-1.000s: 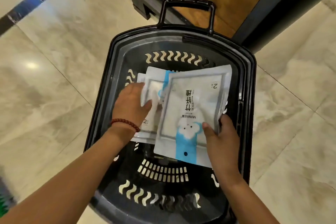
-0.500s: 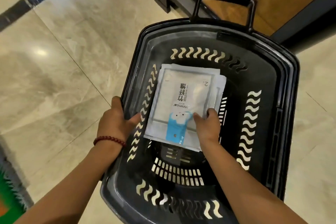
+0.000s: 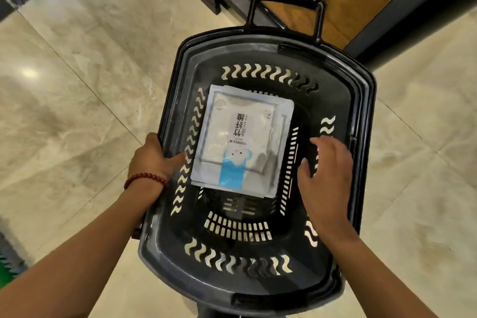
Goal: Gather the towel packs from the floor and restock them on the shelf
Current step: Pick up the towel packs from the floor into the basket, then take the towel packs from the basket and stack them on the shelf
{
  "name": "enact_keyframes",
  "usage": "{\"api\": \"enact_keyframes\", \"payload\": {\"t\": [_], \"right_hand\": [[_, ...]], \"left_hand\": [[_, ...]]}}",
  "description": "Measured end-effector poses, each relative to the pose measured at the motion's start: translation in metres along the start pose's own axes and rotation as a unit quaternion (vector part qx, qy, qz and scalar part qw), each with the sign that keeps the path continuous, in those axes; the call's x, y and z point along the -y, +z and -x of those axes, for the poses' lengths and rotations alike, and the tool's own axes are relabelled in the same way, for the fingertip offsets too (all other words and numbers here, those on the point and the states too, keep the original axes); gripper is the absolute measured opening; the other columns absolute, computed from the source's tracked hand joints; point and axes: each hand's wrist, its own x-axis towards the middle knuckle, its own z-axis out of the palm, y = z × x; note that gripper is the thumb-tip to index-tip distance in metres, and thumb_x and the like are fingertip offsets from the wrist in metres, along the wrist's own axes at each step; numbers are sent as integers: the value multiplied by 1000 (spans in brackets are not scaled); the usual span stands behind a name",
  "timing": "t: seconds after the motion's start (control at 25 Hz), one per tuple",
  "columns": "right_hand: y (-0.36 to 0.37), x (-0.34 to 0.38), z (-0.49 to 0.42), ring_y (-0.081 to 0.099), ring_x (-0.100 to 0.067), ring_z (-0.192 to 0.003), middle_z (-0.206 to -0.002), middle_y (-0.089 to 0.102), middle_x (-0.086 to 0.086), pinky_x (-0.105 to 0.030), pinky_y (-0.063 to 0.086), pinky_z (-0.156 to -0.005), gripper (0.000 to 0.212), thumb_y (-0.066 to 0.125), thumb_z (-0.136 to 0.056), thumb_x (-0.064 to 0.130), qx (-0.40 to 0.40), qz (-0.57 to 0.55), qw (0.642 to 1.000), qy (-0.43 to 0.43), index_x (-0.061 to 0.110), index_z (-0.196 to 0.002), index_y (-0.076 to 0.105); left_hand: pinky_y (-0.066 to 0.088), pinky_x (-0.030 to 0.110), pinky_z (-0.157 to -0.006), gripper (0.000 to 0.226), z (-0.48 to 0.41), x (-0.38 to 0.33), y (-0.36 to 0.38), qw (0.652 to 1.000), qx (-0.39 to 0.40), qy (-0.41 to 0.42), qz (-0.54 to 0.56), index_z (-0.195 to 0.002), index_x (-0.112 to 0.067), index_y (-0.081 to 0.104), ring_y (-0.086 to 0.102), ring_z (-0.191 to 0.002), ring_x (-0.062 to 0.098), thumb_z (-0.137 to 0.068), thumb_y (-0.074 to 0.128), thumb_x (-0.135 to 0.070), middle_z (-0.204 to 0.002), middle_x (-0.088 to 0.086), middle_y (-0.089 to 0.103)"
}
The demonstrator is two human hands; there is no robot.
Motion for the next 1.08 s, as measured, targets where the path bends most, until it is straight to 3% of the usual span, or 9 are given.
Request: {"api": "enact_keyframes", "payload": {"t": [0.08, 0.16, 0.24, 0.36, 0.44, 0.56, 0.72, 0.84, 1.08], "right_hand": [[-18, -18, 3, 36, -32, -128, -137, 42, -17, -39, 31, -105, 54, 63, -82, 13, -29, 64, 997, 45, 5, -133, 45], [-24, -42, 4, 29, -36, -131, -143, 33, -23, -46, 29, -106, 70, 62, -86, 23, 29, 86, 985, 149, 3, -143, 27], [-22, -59, 8, 41, -39, -123, -135, 43, -25, -46, 39, -99, 74, 59, -89, 29, 85, 44, 976, 197, 1, -145, 20], [-19, -67, 12, 60, -35, -92, -100, 60, -14, -41, 52, -75, 48, 58, -89, 28, 67, -48, 975, 205, 0, -123, 38], [-18, -67, 6, 55, -27, -70, -74, 52, -3, -38, 50, -63, 35, 63, -85, 26, 65, -67, 961, 259, 4, -101, 41], [-18, -68, -2, 45, -18, -59, -67, 45, 1, -32, 42, -58, 33, 67, -78, 22, 64, -75, 944, 314, 3, -92, 44], [-21, -63, 4, 49, -26, -67, -70, 49, -3, -33, 43, -61, 30, 67, -76, 19, 53, -67, 950, 301, 0, -92, 51], [-28, -50, 14, 51, -25, -67, -71, 52, -3, -31, 43, -60, 26, 67, -75, 18, 53, -55, 955, 287, 2, -90, 53], [-68, 3, 19, 53, -23, -72, -75, 53, 2, -27, 37, -56, 26, 67, -75, 22, 98, -65, 959, 257, 9, -93, 53]], "left_hand": [[40, 30, -60, 52, -1, -3, -1, 1000, -9, 14, -6, -106, -4, 40, 48, -67, 21, -78, 71, -36, -81, 4, 50], [43, 32, -63, 57, -6, -7, -1, 999, -19, 31, -6, -111, -3, 39, 49, -73, 24, -78, 71, -38, -88, 7, 50], [43, 33, -67, 58, -14, -10, -1, 999, -28, 37, -6, -112, -3, 43, 50, -79, 25, -77, 71, -40, -93, 8, 50], [42, 33, -67, 57, -19, -10, 6, 998, -58, 35, 15, -108, -1, 50, 49, -81, 23, -76, 71, -43, -95, 10, 54], [41, 32, -66, 55, -21, -9, 9, 997, -72, 31, 21, -105, -1, 53, 48, -80, 22, -76, 71, -43, -91, 9, 54], [43, 33, -66, 50, -19, -7, 10, 996, -79, 30, 18, -101, -2, 55, 50, -78, 24, -76, 71, -42, -87, 8, 53], [51, 38, -66, 40, -5, 8, 8, 995, -91, 9, 34, -86, -8, 52, 56, -73, 28, -75, 72, -40, -74, 6, 55], [44, 32, -58, 39, 15, 26, -4, 995, -93, -20, 27, -81, -7, 51, 53, -67, 27, -76, 71, -41, -65, 2, 49], [47, 32, -59, 41, 64, 47, -67, 989, -109, -74, 61, -86, -5, 55, 55, -69, 29, -75, 73, -40, -72, 8, 57]]}}
